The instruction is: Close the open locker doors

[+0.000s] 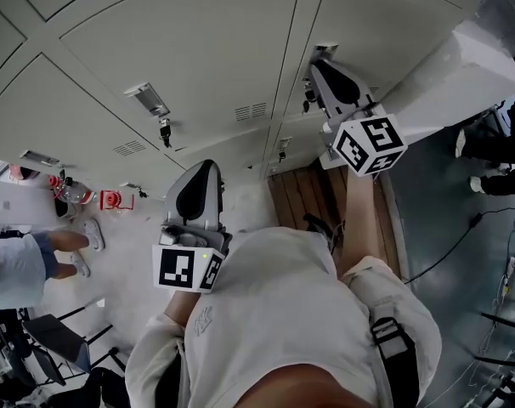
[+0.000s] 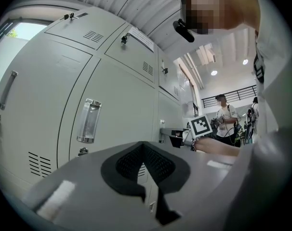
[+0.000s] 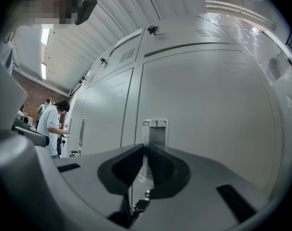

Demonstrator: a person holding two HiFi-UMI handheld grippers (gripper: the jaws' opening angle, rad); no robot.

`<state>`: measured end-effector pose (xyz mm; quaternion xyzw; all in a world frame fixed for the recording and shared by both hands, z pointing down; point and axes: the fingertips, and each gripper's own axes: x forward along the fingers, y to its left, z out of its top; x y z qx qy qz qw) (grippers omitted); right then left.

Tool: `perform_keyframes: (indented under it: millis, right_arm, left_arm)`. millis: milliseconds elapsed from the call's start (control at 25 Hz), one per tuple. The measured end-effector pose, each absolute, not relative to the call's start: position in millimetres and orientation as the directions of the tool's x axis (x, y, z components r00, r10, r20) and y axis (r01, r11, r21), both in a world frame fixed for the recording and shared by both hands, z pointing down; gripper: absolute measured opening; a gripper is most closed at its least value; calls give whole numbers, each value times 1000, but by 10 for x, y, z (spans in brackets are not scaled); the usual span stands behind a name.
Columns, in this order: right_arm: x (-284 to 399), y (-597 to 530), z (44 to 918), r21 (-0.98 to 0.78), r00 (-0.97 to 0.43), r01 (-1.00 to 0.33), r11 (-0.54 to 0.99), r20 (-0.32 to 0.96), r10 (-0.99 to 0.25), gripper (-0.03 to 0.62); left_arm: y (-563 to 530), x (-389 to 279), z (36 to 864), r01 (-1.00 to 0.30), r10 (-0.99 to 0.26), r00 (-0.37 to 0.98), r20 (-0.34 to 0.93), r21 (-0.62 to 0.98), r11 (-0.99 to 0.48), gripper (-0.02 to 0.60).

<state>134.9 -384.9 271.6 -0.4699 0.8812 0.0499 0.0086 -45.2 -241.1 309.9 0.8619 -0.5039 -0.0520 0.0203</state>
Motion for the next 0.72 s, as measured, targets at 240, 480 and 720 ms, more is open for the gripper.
perform_keyframes:
  millis: [240,480,720]
  right_arm:
    - [1259,-3849,2782,78,-553,-833,548,-56,-831,35]
    - [1269,-3850,2769,82,-480,-875,477,-37,-876,37]
    - [1379,-3743,2702,89,-378,-923,374,-30,-925,37]
  left_arm:
    - [-2419,-558,3153,-868,-874,483,-48,107,-485,-8]
    - [-2473,-383,3204,-823,-832,554,-40,129,-554,-8]
    - [-2412,-83,3168,-745,-755,654,-49,132,-654,-8]
